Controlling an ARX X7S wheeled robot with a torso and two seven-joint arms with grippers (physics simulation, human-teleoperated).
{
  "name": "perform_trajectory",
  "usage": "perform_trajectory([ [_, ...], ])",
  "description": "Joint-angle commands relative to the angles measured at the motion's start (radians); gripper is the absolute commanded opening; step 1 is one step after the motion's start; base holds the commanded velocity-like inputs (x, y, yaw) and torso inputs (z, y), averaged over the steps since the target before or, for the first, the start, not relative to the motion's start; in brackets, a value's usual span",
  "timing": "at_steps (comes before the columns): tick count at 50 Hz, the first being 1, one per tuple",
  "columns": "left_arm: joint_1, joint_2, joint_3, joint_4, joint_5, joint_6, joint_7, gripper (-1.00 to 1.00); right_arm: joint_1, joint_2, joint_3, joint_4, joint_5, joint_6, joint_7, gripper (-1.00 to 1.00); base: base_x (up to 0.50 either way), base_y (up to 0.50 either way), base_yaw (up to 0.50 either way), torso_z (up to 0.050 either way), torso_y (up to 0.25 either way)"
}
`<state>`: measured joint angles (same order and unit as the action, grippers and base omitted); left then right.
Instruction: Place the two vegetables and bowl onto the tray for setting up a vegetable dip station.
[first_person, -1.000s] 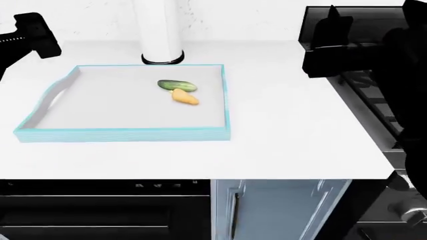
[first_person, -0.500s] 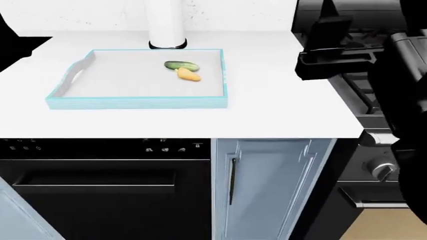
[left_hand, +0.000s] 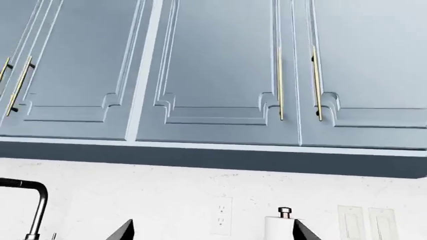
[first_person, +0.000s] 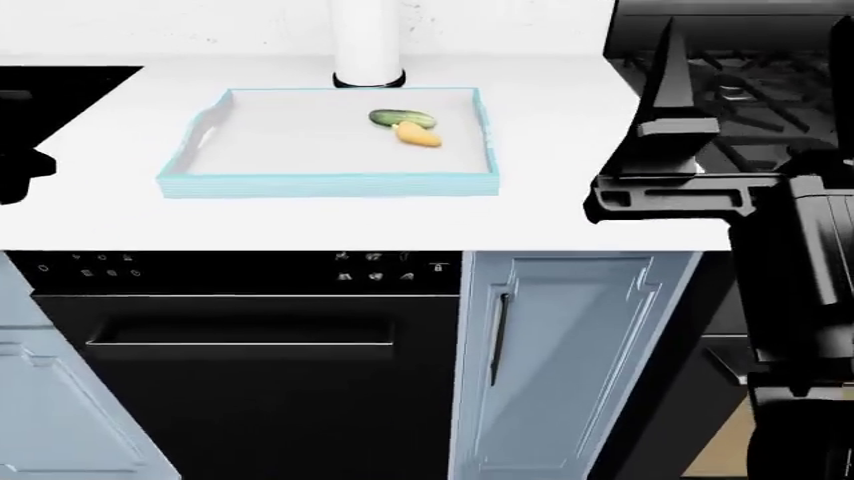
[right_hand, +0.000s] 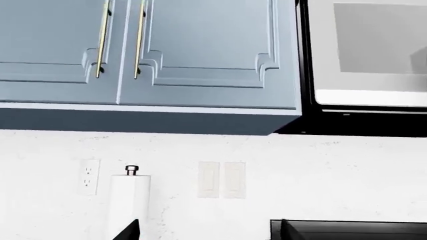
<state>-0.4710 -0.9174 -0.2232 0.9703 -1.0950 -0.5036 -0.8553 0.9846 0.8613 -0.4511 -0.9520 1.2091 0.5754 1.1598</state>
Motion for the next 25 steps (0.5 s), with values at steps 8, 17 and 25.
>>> perform_trajectory([
  [8, 0.148, 0.029, -0.052, 0.069, 0.092, 0.091, 0.013, 1.00, -0.057, -0.023, -0.035, -0.065, -0.115, -0.018, -0.001, 1.00, -0.35, 0.44, 0.00, 0.000, 0.000],
  [17, 0.260, 0.073, -0.020, 0.070, 0.187, 0.226, 0.030, 1.00, -0.164, -0.036, -0.054, -0.040, -0.237, -0.100, -0.064, 1.00, -0.35, 0.44, 0.00, 0.000, 0.000],
  [25, 0.325, 0.130, 0.019, 0.011, 0.264, 0.315, 0.088, 1.00, -0.261, -0.085, -0.109, 0.022, -0.395, -0.179, -0.129, 1.00, -0.35, 0.44, 0.00, 0.000, 0.000],
])
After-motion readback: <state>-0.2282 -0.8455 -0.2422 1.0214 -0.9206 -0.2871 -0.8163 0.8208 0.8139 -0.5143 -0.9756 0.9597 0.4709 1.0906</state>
